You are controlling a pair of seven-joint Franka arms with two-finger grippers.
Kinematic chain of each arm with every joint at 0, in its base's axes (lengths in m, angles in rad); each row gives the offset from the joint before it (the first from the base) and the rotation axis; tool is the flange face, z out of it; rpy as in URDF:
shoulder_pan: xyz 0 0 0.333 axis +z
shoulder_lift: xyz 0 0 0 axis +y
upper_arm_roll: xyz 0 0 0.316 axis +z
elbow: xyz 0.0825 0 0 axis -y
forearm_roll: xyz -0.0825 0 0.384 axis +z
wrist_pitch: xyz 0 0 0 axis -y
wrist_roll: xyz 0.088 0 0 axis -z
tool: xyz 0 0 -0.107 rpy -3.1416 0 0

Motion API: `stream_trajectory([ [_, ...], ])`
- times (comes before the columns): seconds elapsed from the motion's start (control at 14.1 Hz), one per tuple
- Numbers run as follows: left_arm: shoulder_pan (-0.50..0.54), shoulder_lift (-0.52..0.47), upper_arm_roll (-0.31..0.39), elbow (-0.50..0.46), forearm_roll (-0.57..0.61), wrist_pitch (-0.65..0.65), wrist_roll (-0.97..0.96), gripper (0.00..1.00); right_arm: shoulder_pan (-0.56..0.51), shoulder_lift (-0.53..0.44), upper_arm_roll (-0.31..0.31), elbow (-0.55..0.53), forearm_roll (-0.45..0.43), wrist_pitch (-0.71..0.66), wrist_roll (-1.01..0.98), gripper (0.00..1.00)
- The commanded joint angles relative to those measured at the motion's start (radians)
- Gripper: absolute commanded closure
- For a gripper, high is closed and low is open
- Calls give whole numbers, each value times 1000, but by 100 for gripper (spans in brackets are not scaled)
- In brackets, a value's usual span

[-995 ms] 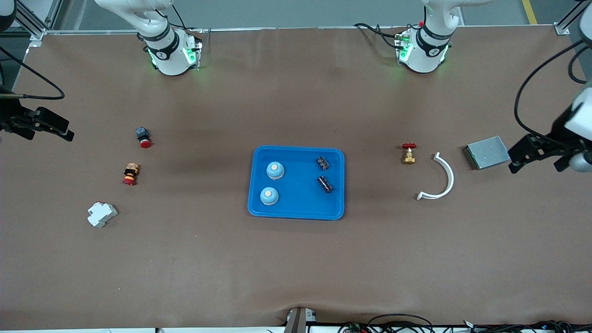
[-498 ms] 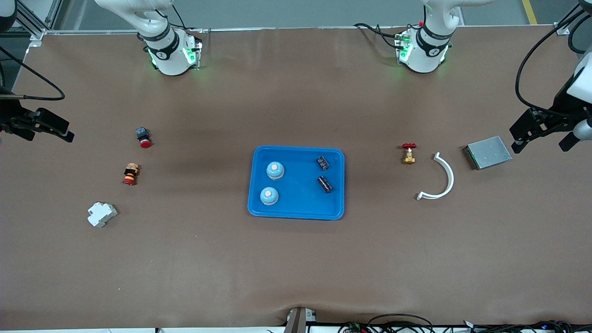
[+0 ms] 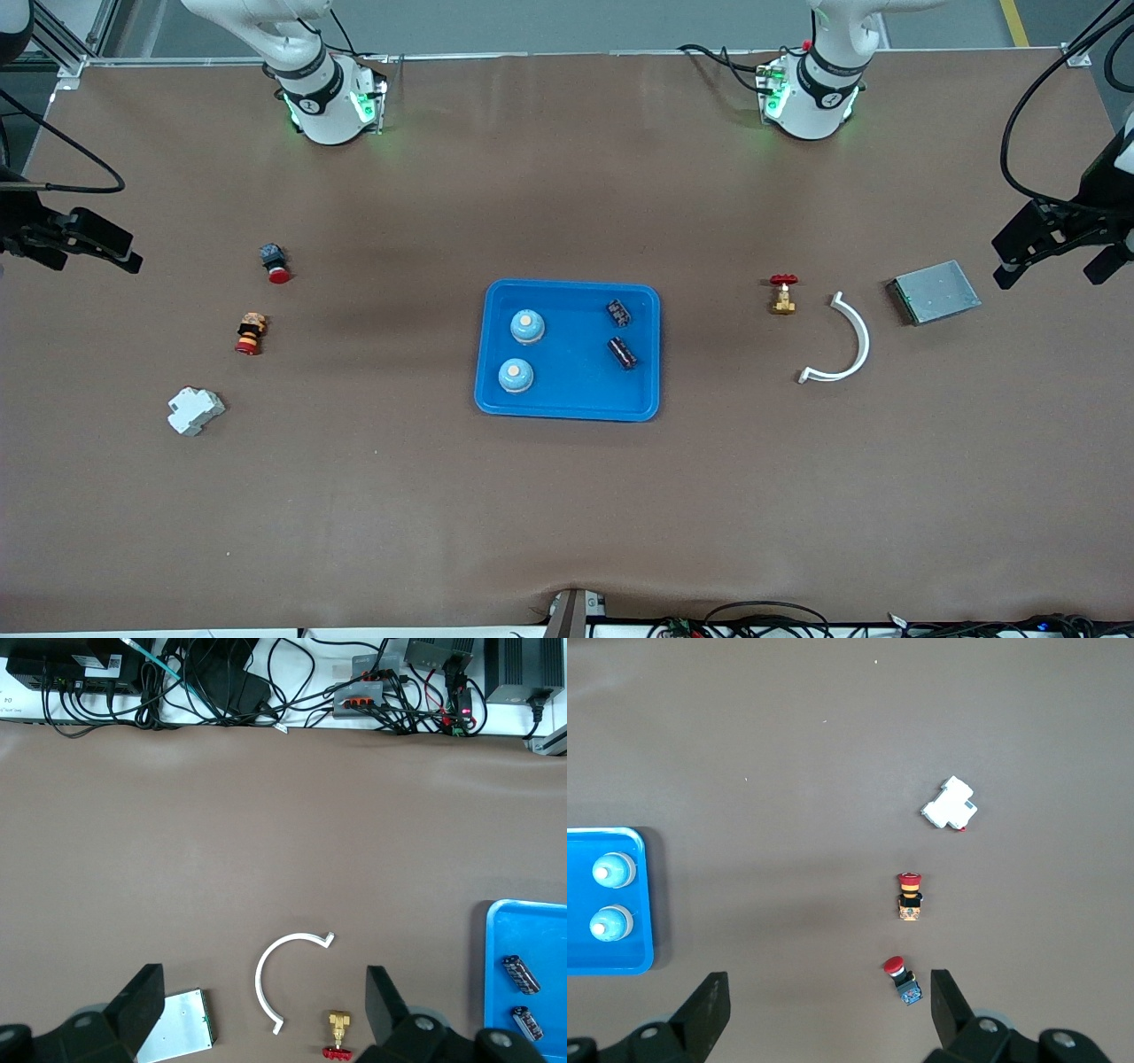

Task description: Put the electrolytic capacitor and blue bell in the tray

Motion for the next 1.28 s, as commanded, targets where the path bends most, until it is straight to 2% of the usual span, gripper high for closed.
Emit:
stream_trajectory([
  [0.0, 3, -21, 0, -5, -18, -53, 7, 0, -12, -20, 8, -22, 15, 12, 14, 0],
  [0.85, 0, 10, -7, 17, -13, -100, 16, 0, -19, -20, 7, -20, 13, 3, 3, 0],
  [1.21, -5, 13, -8, 20, -16, -127, 18, 0, -17, -18, 7, -32, -56, -28, -9, 0],
])
